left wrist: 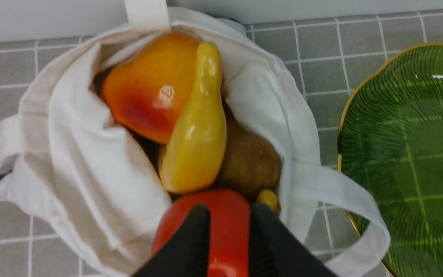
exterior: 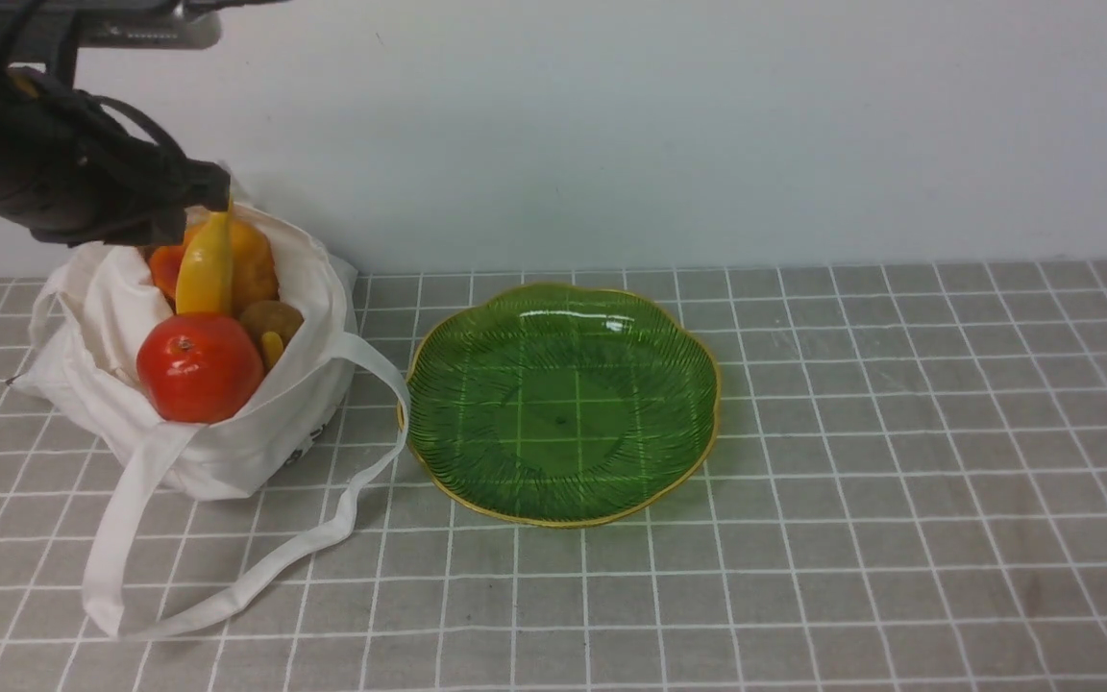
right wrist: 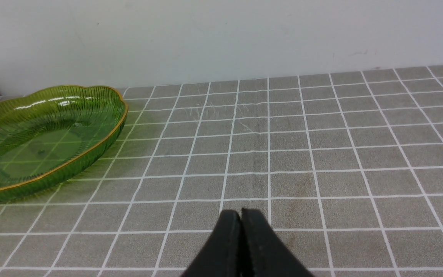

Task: Take the fruit out of the bag on the grey coffee tablecloth and place them on the plate.
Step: 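Reach into the white bag and grasp the banana with the left gripper, then place the banana on the plate with the left gripper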

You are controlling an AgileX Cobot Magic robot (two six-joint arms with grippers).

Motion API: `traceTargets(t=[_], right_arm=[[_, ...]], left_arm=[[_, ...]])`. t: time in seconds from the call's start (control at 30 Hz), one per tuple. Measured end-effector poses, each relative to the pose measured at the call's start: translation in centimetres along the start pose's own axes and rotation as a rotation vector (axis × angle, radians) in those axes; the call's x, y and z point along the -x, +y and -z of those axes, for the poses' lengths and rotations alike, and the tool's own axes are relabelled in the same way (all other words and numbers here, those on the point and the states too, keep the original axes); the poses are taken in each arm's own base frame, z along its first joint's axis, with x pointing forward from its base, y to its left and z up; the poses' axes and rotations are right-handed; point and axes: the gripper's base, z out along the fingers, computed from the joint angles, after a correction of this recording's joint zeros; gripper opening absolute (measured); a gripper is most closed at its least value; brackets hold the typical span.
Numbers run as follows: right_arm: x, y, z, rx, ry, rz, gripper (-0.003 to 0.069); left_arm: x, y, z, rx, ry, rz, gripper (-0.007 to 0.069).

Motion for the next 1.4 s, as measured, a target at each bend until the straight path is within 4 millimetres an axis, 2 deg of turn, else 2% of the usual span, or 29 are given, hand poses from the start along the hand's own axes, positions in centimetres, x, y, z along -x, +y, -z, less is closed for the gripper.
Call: traceTargets(t=[0.03,0.2,0.23,0.27,0.33,0.43,0.5,0.57,0.63,0.77,0.87,0.97,1.27,1.4], right_arm=[[0.0,0.0,0.0,0.0,0.0,0.0,-0.0012],[0.0,0.0,0.0,0.0,0.0,0.0,-0.0012],[0.0,0.0,0.0,0.0,0.0,0.0,-0.0012],[0.0,0.0,0.0,0.0,0.0,0.0,-0.0012],[0.0,0.0,0.0,0.0,0.0,0.0,-0.0012],[0.0,0.0,0.0,0.0,0.0,0.0,-0.0012],[0.0,0.0,0.0,0.0,0.0,0.0,-0.0012],[0.0,0.0,0.0,0.0,0.0,0.0,-0.0012],[0.0,0.0,0.0,0.0,0.0,0.0,-0.0012],[0.0,0.0,0.0,0.0,0.0,0.0,-0.0012],[0.0,0.0,0.0,0.0,0.0,0.0,-0.0012],[0.0,0.0,0.0,0.0,0.0,0.0,-0.0012],[0.0,0.0,0.0,0.0,0.0,0.0,-0.0012],[0.0,0.0,0.0,0.0,0.0,0.0,-0.0012]], left_arm=[[0.6,0.1,-0.8,0.013,-0.013,-0.016,0.0246],[1.1,0.5,-3.9,0.039,-0.025,-0.046,0.0421],[1.1,0.5,-4.0,0.04,-0.026,-0.047,0.0421],[1.0,0.5,-5.0,0.044,-0.019,-0.054,0.0468],[0.9,0.6,-6.1,0.049,-0.019,-0.063,0.0505],[0.6,0.8,-8.0,0.064,-0.008,-0.088,0.0529],[0.3,0.9,-9.2,0.073,0.006,-0.107,0.0526],[0.2,0.9,-9.5,0.077,0.01,-0.114,0.0519],[0.0,1.0,-10.1,0.086,0.02,-0.132,0.0459],[-0.1,1.0,-10.2,0.089,0.024,-0.139,0.0237],[0.1,1.1,-9.7,0.102,0.014,-0.158,0.0246],[0.7,1.2,-8.3,0.121,-0.016,-0.182,0.0246],[3.0,1.3,-0.4,0.178,-0.217,-0.226,0.0246],[3.4,1.1,2.4,0.182,-0.289,-0.227,0.0246]])
